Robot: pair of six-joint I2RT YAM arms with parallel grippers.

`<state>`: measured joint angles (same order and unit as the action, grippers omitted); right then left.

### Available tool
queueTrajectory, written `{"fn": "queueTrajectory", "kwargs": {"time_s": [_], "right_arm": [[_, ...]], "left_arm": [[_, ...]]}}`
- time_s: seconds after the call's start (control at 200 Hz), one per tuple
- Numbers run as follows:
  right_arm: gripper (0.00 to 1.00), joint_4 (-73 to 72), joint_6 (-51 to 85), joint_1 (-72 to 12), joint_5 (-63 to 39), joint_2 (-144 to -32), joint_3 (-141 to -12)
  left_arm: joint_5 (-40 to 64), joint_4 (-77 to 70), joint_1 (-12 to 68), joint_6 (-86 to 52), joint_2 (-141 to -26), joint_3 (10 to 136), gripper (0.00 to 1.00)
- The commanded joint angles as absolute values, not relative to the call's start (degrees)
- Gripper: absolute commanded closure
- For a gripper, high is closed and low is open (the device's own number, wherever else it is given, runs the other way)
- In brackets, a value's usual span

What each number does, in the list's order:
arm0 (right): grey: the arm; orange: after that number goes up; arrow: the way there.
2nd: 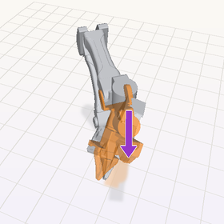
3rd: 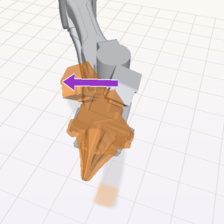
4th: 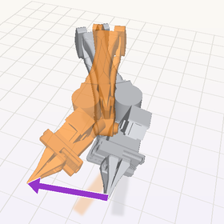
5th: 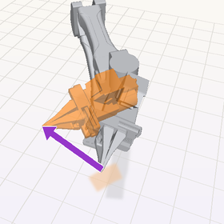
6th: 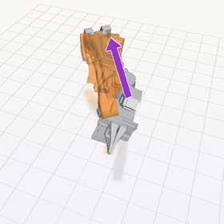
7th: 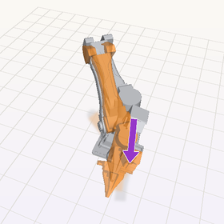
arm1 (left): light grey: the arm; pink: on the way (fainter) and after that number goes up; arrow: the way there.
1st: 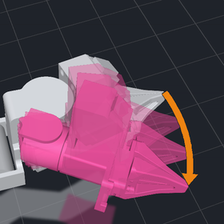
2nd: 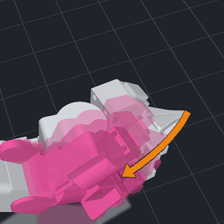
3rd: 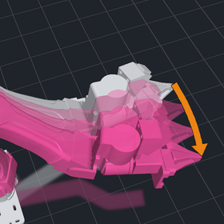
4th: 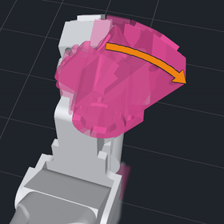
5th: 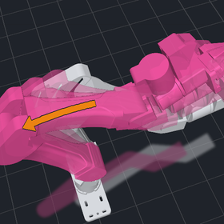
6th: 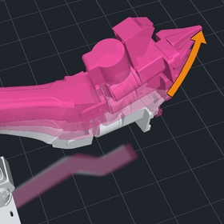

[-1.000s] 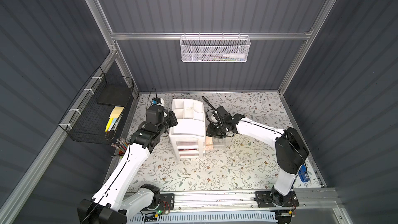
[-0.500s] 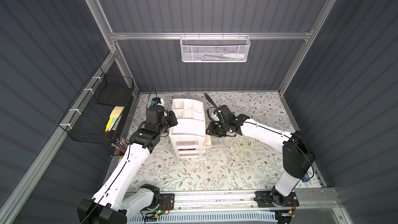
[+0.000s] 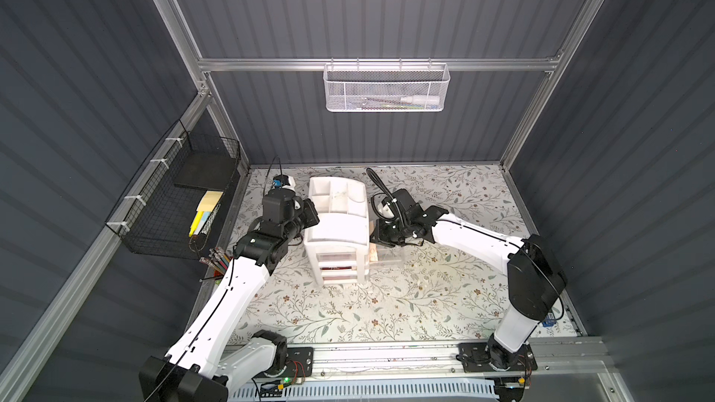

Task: Take the postcards out of the drawer
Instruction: Pick up the postcard from the drawer.

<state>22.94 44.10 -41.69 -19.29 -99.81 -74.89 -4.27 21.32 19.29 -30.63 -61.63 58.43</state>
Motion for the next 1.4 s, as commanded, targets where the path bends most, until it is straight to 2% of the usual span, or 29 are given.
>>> {"fn": "queueTrajectory", "kwargs": {"time_s": [0.0,0.77,1.331,1.396], "right_arm": [[0.86,22.3,43.8,-42.1,-19.3,-98.0,-74.0],[0.95,23.9,41.5,-40.4,-15.6,-94.2,-72.9],[0.99,25.4,38.4,-36.2,-17.5,-88.1,-72.2],[0.99,25.6,37.7,-35.1,-20.2,-86.9,-72.4]], "left_arm": [[-4.4,22.6,18.9,-29.2,-63.0,57.1,1.0],[-4.2,22.7,18.9,-29.0,-63.1,57.1,1.0],[-4.0,22.7,18.9,-29.0,-63.4,57.0,1.0],[-3.9,22.8,18.9,-29.1,-63.4,57.0,1.0]]}}
